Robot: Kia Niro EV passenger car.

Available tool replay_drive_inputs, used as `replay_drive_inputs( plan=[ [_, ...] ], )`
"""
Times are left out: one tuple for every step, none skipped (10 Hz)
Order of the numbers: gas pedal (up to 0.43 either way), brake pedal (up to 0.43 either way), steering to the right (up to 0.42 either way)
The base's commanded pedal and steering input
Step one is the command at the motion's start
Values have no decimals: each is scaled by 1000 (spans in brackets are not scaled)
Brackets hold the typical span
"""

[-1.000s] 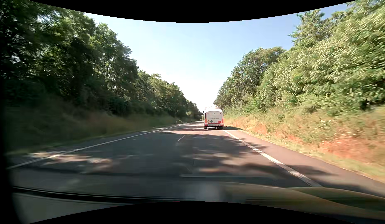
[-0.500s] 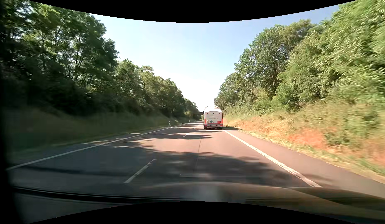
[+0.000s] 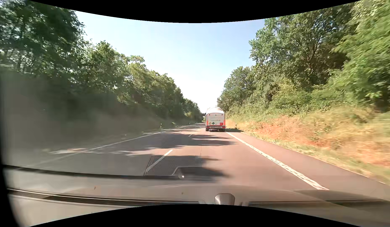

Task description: Follow the waypoints while adhering to traffic rules and regulations

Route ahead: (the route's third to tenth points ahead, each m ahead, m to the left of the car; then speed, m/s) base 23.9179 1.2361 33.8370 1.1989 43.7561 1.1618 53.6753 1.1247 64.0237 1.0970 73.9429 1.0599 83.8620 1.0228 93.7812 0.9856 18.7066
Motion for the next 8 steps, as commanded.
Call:
replay_drive_inputs(
  plan=[
    [98, 6, 5],
    [98, 6, 5],
    [98, 6, 5],
    [98, 6, 5],
    [98, 6, 5],
    [98, 6, 5],
    [98, 6, 5],
    [98, 6, 5]
  ],
)
